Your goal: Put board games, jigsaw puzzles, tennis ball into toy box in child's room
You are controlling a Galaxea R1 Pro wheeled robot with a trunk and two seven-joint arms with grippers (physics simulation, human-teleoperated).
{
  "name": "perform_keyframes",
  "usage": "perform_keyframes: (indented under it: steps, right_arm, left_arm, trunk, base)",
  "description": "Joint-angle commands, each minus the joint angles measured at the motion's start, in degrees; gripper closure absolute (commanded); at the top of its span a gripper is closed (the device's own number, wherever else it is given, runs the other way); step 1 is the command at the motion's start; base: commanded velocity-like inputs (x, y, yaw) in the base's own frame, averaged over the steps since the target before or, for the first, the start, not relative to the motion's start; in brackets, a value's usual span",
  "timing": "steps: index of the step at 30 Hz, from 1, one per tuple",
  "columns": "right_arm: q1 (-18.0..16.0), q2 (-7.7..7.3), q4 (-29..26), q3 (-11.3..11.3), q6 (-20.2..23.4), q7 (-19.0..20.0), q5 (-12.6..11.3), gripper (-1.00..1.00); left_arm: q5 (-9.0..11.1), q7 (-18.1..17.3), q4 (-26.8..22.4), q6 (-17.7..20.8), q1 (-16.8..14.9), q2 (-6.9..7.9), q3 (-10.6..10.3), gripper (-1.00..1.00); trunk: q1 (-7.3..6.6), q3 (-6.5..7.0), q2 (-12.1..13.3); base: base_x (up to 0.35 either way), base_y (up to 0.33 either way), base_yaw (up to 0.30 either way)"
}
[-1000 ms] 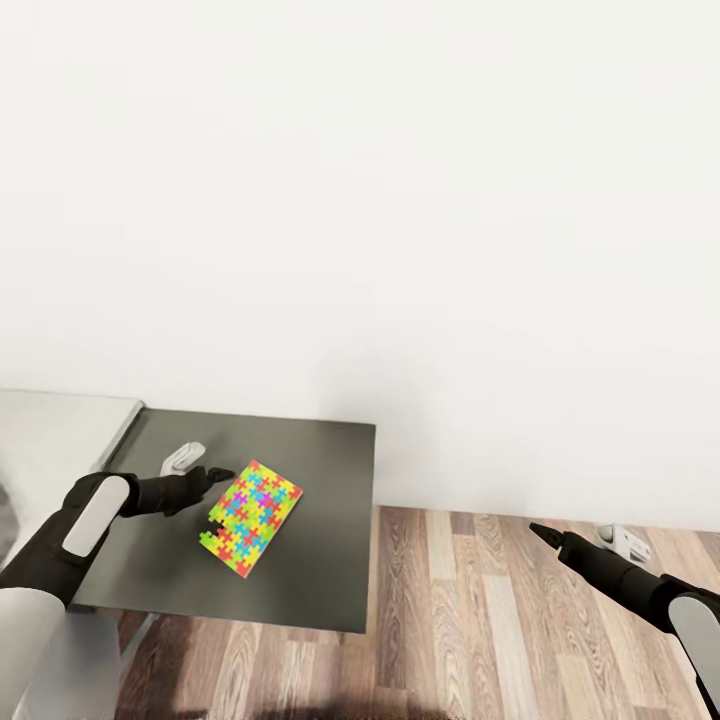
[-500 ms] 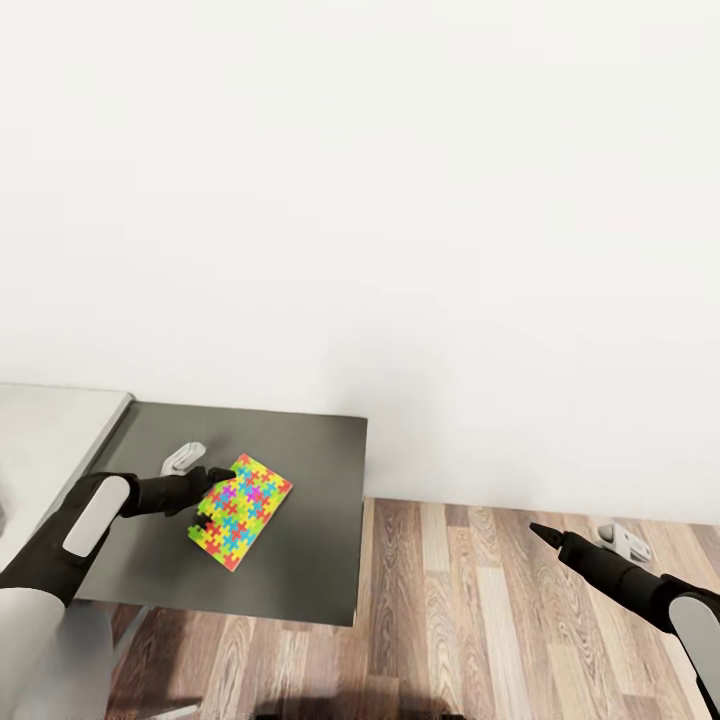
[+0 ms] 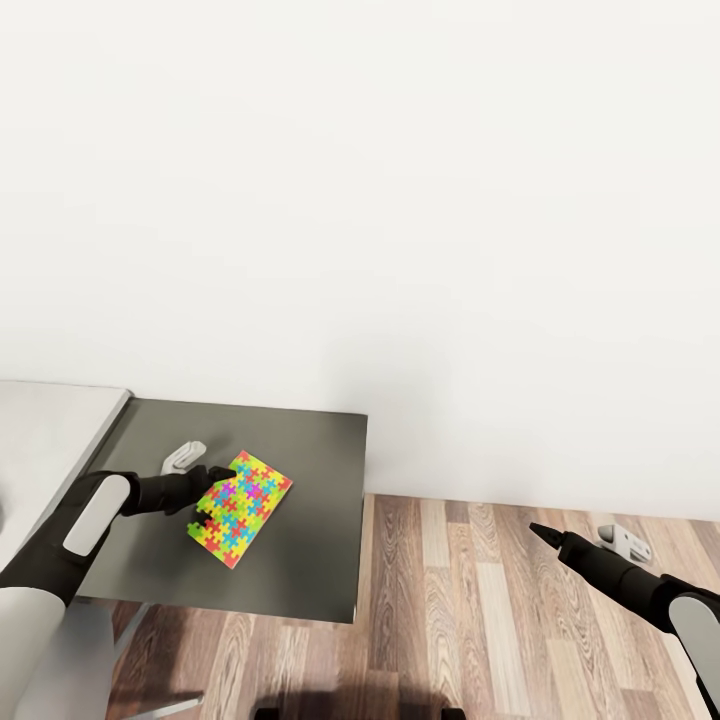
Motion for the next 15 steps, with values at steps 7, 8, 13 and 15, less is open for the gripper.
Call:
perform_keyframes:
  steps: [7,8,13,15]
  right_arm:
    - [-0.02,0.0,-0.06,-0.06,0.3,-0.24,-0.38,-1.0]
    - [-0.03,0.0,-0.06,-0.06,0.28,-0.24,-0.4,-1.0]
    - [-0.02,0.01,-0.06,-0.07,0.29,-0.24,-0.44,-1.0]
    - [-0.02,0.01,-0.03,-0.01,0.25,-0.24,-0.46,-1.0]
  left_arm:
    - [-0.05,-0.32,0.48,0.08,0.03,-0.12,-0.24,-1.0]
    - [-0.05,-0.32,0.48,0.08,0.03,-0.12,-0.24,-1.0]
    - [-0.02,-0.37,0.48,0.12,0.03,-0.14,-0.26,-1.0]
    - [-0.01,-0.4,0.48,0.14,0.03,-0.16,-0.25,-1.0]
  trunk:
    - [0.05,-0.11,-0.07]
    - [0.05,-0.11,-0.07]
    - [0.05,-0.12,-0.07]
    - [0.05,-0.12,-0.07]
  base:
    - [-0.041,-0.109,0.0]
    - [-0.053,-0.203,0.0]
    - [-0.029,-0.11,0.0]
    - [-0.047,-0.182,0.0]
